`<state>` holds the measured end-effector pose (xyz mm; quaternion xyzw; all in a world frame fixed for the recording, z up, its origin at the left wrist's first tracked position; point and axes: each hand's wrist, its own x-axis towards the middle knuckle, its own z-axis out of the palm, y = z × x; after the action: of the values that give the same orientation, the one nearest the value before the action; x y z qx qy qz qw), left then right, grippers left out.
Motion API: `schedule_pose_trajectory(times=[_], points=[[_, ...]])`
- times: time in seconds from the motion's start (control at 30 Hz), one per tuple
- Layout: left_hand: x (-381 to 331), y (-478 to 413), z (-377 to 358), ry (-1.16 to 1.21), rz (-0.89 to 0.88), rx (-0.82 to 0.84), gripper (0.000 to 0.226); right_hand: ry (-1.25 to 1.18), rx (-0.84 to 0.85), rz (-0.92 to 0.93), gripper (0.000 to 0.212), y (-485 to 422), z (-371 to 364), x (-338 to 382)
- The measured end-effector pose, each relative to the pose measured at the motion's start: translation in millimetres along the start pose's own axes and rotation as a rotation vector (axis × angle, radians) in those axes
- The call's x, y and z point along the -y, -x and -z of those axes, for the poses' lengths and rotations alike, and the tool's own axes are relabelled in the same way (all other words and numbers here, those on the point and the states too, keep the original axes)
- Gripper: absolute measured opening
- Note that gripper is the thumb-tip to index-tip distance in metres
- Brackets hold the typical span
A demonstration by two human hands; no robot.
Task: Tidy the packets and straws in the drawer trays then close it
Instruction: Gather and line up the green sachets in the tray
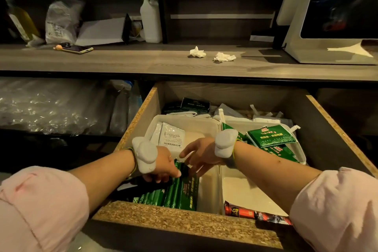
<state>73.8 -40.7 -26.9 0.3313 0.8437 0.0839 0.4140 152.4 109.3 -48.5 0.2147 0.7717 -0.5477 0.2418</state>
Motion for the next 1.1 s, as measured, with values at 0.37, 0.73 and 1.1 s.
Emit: schedule_pose_trajectory(times=[0.37,0.73,1.1], points=[[-40,-7,-31,0.134,0.085,0.293,0.046,-0.155,-0.176,0.034,0.019,26,51,5],[-108,-26,1,0.635,-0.054,0.009,0.015,0.624,-0.484,-0.327,0.049,29,164,-78],[-138,-68,-16,-0.026,-0.296,-0.211,0.042,0.851,-0.475,-0.308,0.051,18,177,-89]])
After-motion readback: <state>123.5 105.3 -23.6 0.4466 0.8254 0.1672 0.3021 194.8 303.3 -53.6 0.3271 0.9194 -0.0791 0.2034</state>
